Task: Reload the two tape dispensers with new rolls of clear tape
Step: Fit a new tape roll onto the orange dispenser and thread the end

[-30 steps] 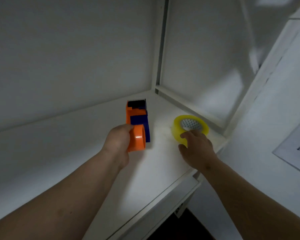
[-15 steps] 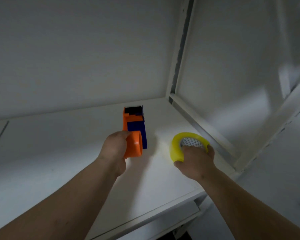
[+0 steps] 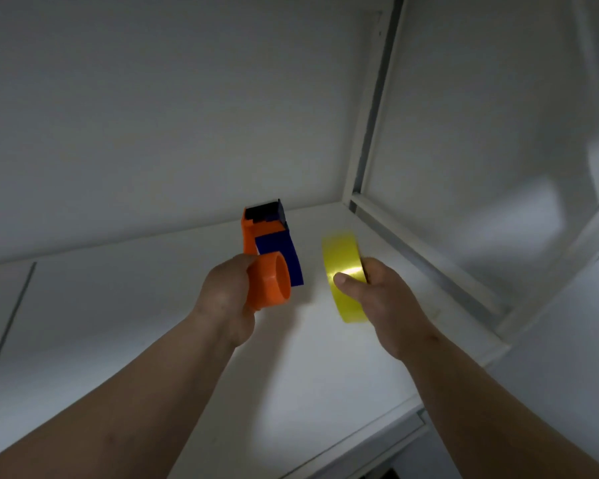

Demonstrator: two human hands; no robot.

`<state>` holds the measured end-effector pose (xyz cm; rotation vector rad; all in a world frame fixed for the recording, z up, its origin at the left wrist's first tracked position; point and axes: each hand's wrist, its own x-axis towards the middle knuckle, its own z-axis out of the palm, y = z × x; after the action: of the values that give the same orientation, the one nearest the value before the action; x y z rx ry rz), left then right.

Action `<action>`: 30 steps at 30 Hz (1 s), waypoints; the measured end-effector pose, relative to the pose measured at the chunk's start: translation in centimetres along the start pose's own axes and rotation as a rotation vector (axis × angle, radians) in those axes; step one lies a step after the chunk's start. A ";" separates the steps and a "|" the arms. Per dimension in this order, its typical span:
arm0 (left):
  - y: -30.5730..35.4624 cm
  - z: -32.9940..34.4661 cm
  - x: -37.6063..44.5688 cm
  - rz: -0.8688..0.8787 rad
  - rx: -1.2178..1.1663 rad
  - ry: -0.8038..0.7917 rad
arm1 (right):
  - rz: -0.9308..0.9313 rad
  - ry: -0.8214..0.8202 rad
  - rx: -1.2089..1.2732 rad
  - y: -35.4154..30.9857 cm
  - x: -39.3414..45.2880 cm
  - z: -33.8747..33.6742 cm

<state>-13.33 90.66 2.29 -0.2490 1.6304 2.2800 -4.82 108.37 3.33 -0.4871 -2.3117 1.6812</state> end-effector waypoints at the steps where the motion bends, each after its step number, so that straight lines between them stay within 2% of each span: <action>1: 0.2 -0.5 -0.1 0.002 -0.009 -0.010 | -0.002 -0.019 0.083 -0.6 -0.5 0.6; 4: 0.6 -1.9 -0.7 0.007 -0.030 -0.016 | -0.021 -0.042 0.245 -2.4 -1.8 2.4; 7: 1.0 -3.1 -1.7 0.024 -0.054 -0.009 | -0.075 -0.068 0.277 -3.9 -3.3 4.2; 20: 2.0 -9.5 -11.5 0.176 -0.101 0.112 | -0.182 -0.294 0.231 -5.9 -10.8 11.3; 25: 1.6 -14.0 -14.6 0.139 -0.168 0.157 | -0.202 -0.317 0.179 -6.0 -14.7 15.0; 30: 3.2 -19.5 -17.1 0.110 -0.193 0.147 | -0.308 -0.336 0.123 -8.1 -18.6 19.8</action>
<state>0.51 68.62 4.25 -0.3900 1.5259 2.5608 3.63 81.38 4.92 0.1842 -2.3273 1.8419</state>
